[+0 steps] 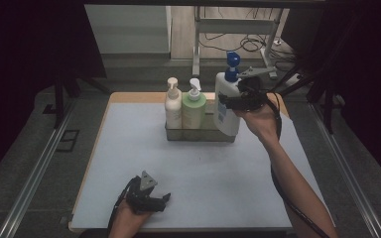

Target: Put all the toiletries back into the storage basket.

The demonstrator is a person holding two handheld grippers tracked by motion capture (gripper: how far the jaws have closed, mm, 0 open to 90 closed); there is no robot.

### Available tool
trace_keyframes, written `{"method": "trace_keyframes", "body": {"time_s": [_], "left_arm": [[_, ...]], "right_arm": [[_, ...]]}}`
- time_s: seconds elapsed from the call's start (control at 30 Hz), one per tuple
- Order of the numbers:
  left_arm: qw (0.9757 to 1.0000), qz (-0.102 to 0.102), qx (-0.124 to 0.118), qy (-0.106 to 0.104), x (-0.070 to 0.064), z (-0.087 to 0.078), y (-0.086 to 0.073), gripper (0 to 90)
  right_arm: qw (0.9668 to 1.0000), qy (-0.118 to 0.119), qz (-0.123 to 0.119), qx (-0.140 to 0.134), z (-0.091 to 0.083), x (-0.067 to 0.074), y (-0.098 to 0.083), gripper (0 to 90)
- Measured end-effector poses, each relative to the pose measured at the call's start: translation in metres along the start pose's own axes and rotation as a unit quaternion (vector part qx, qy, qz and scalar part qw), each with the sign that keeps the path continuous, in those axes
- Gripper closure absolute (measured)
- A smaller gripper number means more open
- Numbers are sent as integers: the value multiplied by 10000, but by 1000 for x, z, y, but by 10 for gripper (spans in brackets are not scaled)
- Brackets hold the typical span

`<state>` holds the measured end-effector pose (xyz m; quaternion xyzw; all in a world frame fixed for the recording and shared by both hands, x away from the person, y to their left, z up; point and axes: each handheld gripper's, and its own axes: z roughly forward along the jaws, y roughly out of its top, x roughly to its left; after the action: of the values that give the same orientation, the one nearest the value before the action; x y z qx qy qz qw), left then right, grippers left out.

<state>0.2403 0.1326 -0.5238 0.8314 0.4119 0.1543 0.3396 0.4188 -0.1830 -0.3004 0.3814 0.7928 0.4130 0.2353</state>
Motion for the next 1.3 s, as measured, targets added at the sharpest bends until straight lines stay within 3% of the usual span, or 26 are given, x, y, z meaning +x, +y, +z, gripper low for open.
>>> {"method": "trace_keyframes", "body": {"time_s": [0.43, 0.8, 1.3], "left_arm": [[10000, -10, -6, -14, 0, 0, 0, 127], [10000, -10, -16, -8, 0, 0, 0, 127], [10000, 0, 4, -9, 0, 0, 0, 127]], "right_arm": [[9997, -217, 104, -104, 22, -9, 3, 402], [9995, -256, 140, -115, 43, -15, 4, 402], [9992, -366, 163, -38, 71, -22, -11, 401]]}}
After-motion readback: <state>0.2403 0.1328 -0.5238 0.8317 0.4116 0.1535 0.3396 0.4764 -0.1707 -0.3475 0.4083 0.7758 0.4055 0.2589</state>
